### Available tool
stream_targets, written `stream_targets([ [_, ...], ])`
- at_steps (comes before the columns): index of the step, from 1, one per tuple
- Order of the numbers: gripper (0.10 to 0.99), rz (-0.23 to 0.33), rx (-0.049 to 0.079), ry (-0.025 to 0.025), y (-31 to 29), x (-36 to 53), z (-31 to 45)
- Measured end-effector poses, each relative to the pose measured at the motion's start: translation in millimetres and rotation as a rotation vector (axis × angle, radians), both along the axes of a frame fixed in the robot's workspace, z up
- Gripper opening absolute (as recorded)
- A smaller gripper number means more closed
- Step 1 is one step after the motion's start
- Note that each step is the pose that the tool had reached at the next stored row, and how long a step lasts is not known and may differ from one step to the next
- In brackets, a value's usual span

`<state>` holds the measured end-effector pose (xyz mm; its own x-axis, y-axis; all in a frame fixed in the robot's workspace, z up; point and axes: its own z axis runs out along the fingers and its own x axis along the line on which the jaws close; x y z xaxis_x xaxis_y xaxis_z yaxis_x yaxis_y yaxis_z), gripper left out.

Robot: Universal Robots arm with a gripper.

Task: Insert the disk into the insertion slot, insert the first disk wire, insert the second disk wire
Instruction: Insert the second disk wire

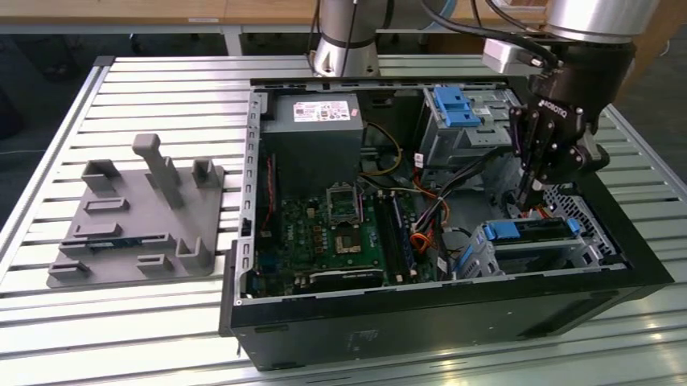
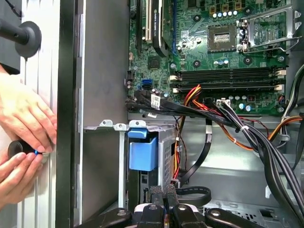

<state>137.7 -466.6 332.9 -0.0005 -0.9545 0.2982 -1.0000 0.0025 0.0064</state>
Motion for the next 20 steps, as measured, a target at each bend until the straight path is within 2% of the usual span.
stream_targets([
  [9,0.149,0.000,0.049,-0.0001,-12.4,0.0,0.2],
  [17,0.149,0.000,0.107,-0.0007,-22.1,0.0,0.2],
  [20,0.149,0.000,0.124,-0.0007,-26.1,0.0,0.3],
])
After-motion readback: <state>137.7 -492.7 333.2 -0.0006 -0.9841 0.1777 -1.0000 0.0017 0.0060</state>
